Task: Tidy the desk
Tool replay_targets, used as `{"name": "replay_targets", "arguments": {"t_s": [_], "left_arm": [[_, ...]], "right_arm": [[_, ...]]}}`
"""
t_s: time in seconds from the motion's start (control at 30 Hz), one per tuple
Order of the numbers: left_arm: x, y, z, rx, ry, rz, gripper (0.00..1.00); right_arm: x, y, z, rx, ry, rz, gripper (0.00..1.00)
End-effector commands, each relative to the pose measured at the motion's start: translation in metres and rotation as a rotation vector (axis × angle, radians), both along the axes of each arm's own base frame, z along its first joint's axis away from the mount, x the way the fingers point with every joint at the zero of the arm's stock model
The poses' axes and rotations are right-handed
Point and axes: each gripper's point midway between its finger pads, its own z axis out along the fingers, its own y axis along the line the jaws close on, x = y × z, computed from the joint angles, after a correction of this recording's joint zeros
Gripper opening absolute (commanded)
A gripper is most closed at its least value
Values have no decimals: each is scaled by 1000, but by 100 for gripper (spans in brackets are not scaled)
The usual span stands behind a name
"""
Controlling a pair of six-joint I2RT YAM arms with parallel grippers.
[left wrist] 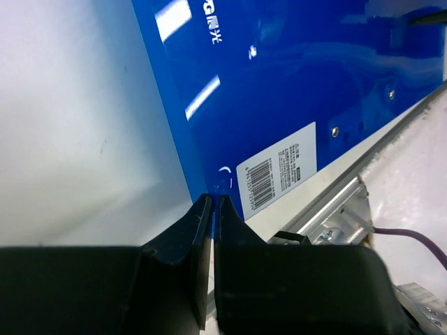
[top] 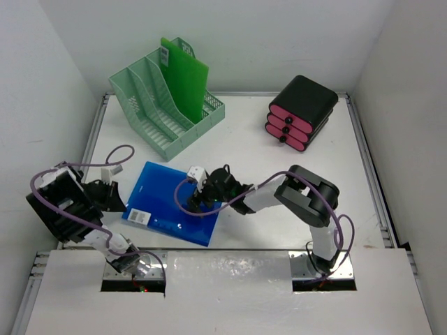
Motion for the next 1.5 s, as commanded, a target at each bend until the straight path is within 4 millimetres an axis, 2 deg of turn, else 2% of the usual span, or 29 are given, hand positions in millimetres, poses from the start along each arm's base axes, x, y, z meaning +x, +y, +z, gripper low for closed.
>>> {"name": "replay_targets", "arguments": {"t_s": [0.0, 0.03, 0.07, 0.1, 0.17, 0.2, 0.3, 0.33, 0.37, 0.4, 0.47, 0.53, 0.67, 0.8, 0.9, 0.97, 1.0, 1.03, 1.13, 1.23, 1.3, 1.37, 1.4, 1.43, 1.47], "left_arm": [[24, -1, 19, 67, -140, -51, 0], [25, -1, 20, 79, -150, -59, 0], [25, -1, 22, 93, -162, -71, 0], [27, -2, 24, 112, -178, -84, 0], [28, -3, 29, 138, -193, -102, 0], [29, -2, 30, 146, -202, -103, 0], [34, -3, 37, 177, -228, -117, 0], [35, -3, 39, 188, -235, -121, 0], [37, -5, 42, 199, -250, -130, 0], [38, -5, 43, 207, -257, -131, 0], [42, -4, 47, 236, -278, -138, 0], [42, -3, 49, 255, -288, -141, 0], [46, -3, 52, 274, -301, -148, 0], [50, -3, 61, 298, -330, -167, 0], [52, -7, 67, 316, -348, -187, 0], [53, -9, 70, 329, -355, -195, 0], [54, -10, 73, 343, -367, -201, 0], [55, -11, 74, 349, -375, -205, 0], [59, -13, 81, 373, -409, -210, 0], [63, -16, 81, 382, -415, -213, 0], [64, -17, 77, 384, -406, -213, 0], [62, -18, 69, 381, -382, -205, 0], [64, -18, 67, 380, -383, -207, 0], [64, -19, 65, 379, -378, -208, 0], [66, -17, 62, 385, -377, -196, 0]], "right_arm": [[8, 0, 19, -43, -17, 108, 99], [20, 2, 29, -2, -8, 101, 99], [23, 4, 32, 30, 16, 112, 99], [31, 8, 49, 119, 57, 123, 99], [44, 8, 58, 201, 135, 89, 99], [58, 7, 75, 261, 110, 90, 99], [77, 12, 89, 279, 86, 101, 99], [78, 15, 88, 262, 84, 116, 99], [80, 19, 80, 239, 91, 136, 99], [85, 26, 85, 229, 115, 155, 99], [91, 32, 78, 208, 149, 166, 99], [89, 35, 76, 213, 184, 199, 99], [98, 34, 62, 187, 245, 213, 99], [103, 32, 53, 171, 233, 229, 99], [115, 32, 51, 185, 265, 204, 99], [129, 32, 57, 210, 288, 184, 99], [129, 33, 49, 213, 340, 167, 99], [132, 34, 49, 219, 346, 167, 99], [122, 35, 41, 236, 377, 190, 99], [105, 36, 41, 313, 417, 242, 99], [90, 40, 46, 363, 516, 278, 99], [81, 47, 54, 446, 497, 352, 99], [70, 47, 59, 470, 586, 375, 99], [65, 51, 66, 530, 528, 428, 99], [61, 51, 69, 549, 548, 442, 99]]}}
